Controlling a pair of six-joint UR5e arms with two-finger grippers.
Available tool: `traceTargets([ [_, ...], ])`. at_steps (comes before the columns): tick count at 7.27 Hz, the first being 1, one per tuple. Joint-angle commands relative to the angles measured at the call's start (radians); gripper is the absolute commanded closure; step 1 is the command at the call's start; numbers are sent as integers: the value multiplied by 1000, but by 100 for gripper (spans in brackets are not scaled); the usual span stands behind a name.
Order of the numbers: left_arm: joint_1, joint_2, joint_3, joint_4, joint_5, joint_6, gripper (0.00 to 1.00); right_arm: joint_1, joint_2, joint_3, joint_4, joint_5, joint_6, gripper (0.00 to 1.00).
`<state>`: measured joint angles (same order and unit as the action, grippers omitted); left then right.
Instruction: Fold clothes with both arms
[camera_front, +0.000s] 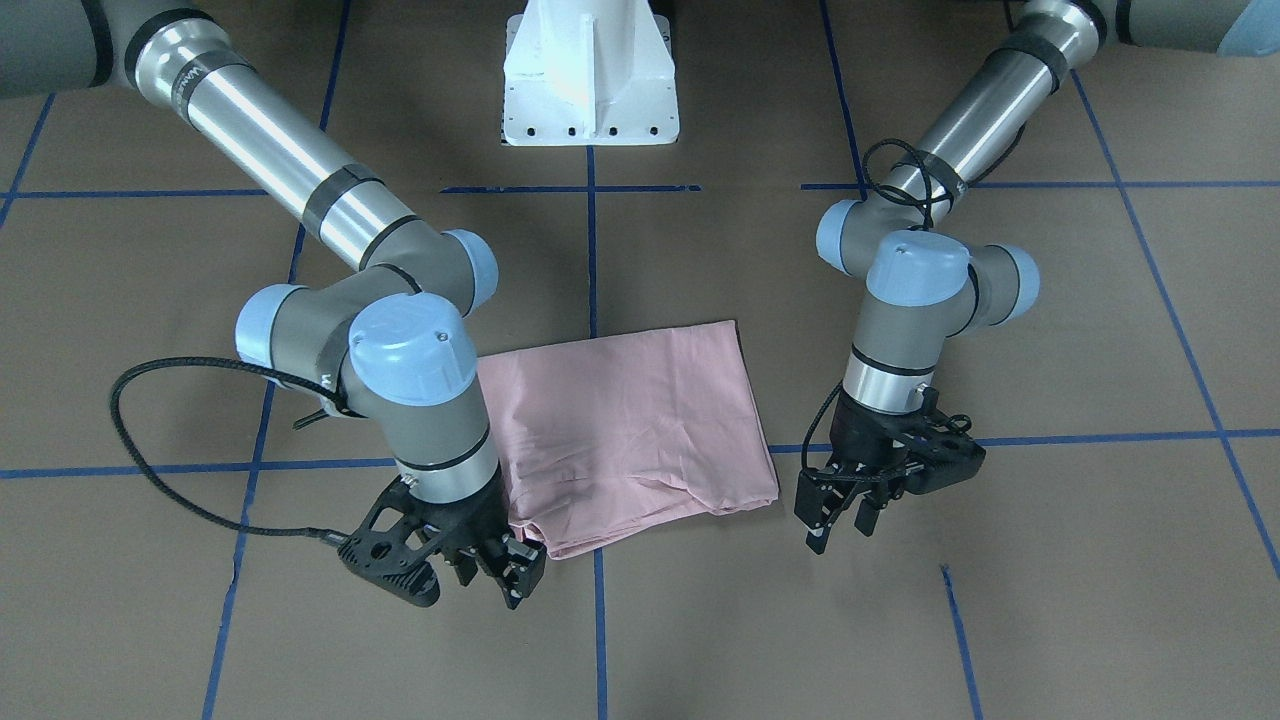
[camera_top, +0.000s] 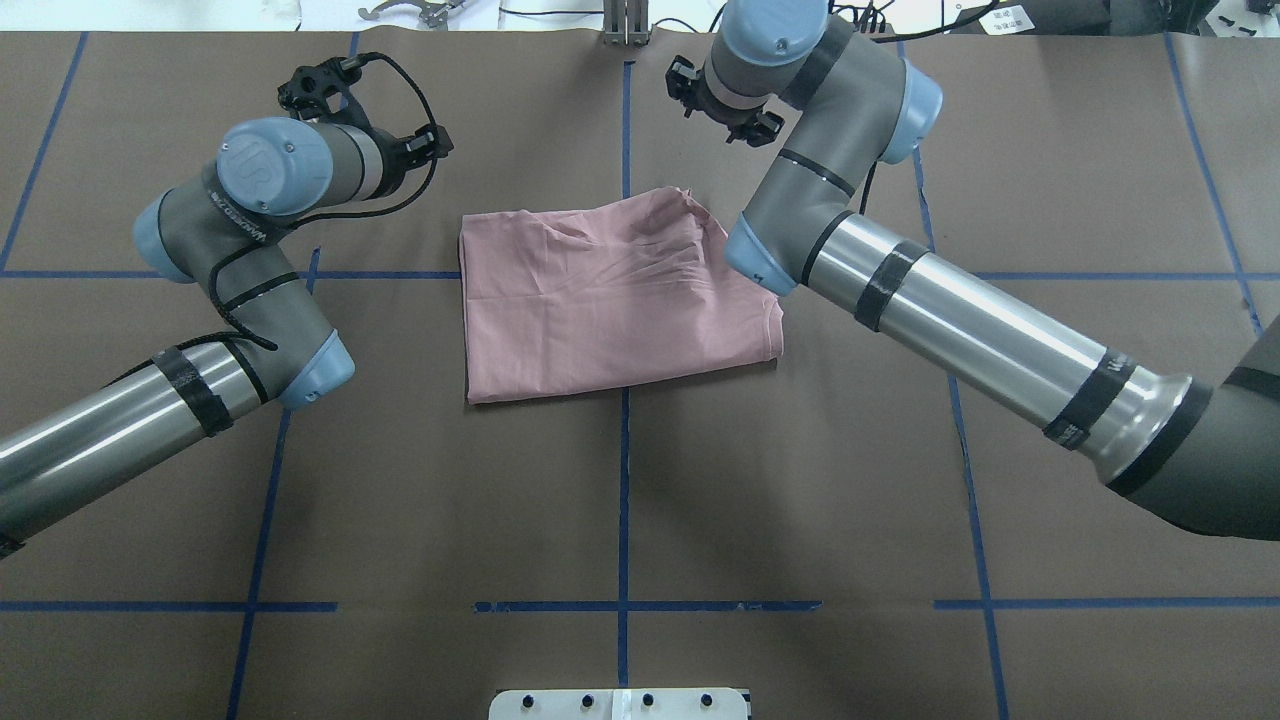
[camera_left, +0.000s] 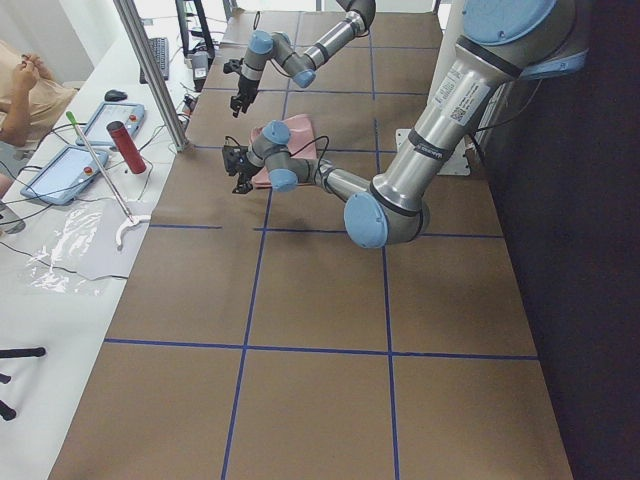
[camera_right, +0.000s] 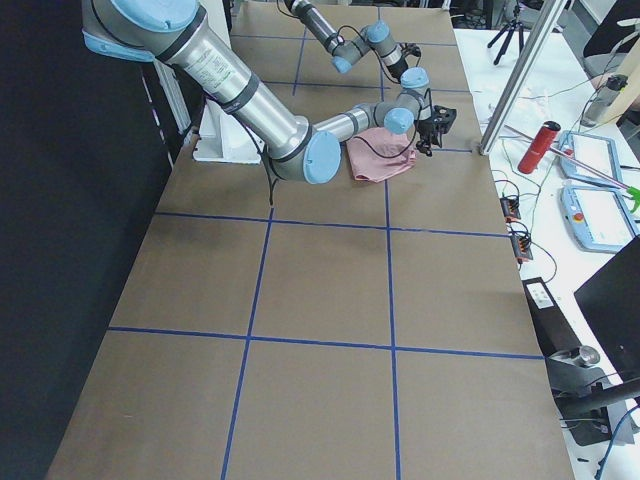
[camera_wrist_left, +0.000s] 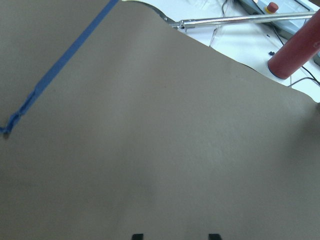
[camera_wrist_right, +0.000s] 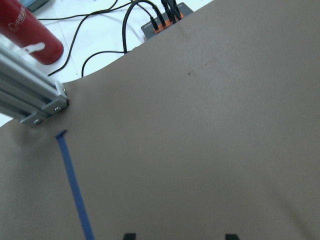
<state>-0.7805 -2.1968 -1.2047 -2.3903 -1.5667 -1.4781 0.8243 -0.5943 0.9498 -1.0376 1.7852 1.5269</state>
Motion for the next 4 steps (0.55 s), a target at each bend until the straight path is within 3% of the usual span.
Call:
traceTargets([
  [1,-20,73,-68,-35,-6,109,0,90,-105,68,5,90,-158,0],
  [2,-58,136,-109,-50,-82,239,0,152,-177,110,2,184,-263,0],
  [4,-303,294,-122,-165,-482,568,0,357,-347,217,-83,383,-609,0],
])
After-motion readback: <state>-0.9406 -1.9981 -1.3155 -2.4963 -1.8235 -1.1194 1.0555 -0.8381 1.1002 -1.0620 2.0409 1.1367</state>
